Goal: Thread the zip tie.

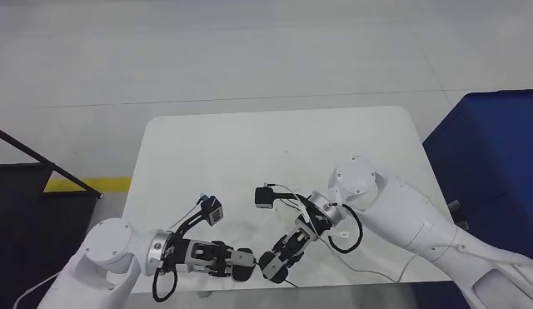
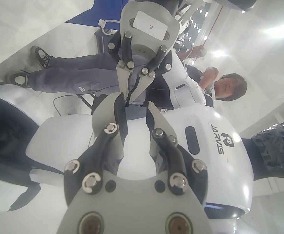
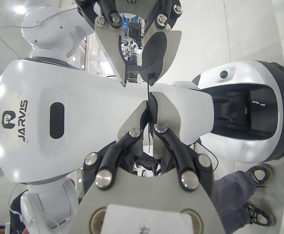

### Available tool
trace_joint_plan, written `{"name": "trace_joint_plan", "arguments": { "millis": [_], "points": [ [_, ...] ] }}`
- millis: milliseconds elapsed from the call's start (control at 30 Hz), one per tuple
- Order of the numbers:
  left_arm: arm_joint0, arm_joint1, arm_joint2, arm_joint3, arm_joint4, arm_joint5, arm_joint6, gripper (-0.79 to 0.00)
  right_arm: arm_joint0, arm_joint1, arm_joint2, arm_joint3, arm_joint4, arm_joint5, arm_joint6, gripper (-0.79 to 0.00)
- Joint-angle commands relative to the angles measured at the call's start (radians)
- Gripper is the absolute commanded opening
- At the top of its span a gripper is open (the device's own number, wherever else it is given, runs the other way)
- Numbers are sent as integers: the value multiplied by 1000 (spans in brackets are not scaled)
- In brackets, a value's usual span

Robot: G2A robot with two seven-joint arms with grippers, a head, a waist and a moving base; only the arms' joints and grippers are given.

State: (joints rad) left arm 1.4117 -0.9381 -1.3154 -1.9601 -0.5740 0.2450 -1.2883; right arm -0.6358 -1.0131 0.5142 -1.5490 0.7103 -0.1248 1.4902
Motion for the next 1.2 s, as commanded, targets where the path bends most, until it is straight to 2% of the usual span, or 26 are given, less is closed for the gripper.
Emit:
{"name": "trace_joint_plan", "arguments": {
  "millis": [0, 267, 367, 533, 567, 667, 700, 1033, 1067, 1100, 1167],
  "points": [
    [-3, 1, 5, -1, 0, 2, 4, -631, 0, 0, 0, 0, 0, 0, 0, -785],
    [-21, 2, 22, 0, -15, 2, 3, -699, 0, 0, 0, 0, 0, 0, 0, -785],
    [-25, 2, 26, 2, -17, 2, 5, -668, 0, 0, 0, 0, 0, 0, 0, -785],
    [-31, 4, 33, 8, -13, 2, 6, -665, 0, 0, 0, 0, 0, 0, 0, -785],
    [-33, 4, 34, 11, -13, 3, 6, -699, 0, 0, 0, 0, 0, 0, 0, -785],
    [-39, 5, 36, 18, -13, 5, 8, -730, 0, 0, 0, 0, 0, 0, 0, -785],
    [-42, 6, 37, 20, -12, 7, 9, -785, 0, 0, 0, 0, 0, 0, 0, -785],
    [-49, 12, 27, 30, -10, 5, 3, -785, 0, 0, 0, 0, 0, 0, 0, -785],
    [-49, 13, 24, 31, -8, 5, 2, -785, 0, 0, 0, 0, 0, 0, 0, -453],
    [-49, 15, 18, 33, -8, 3, 1, -785, 0, 0, 0, 0, 0, 0, 0, 0],
    [-46, 17, 6, 37, -13, -1, -1, -785, 0, 0, 0, 0, 0, 0, 0, 0]
  ]
}}
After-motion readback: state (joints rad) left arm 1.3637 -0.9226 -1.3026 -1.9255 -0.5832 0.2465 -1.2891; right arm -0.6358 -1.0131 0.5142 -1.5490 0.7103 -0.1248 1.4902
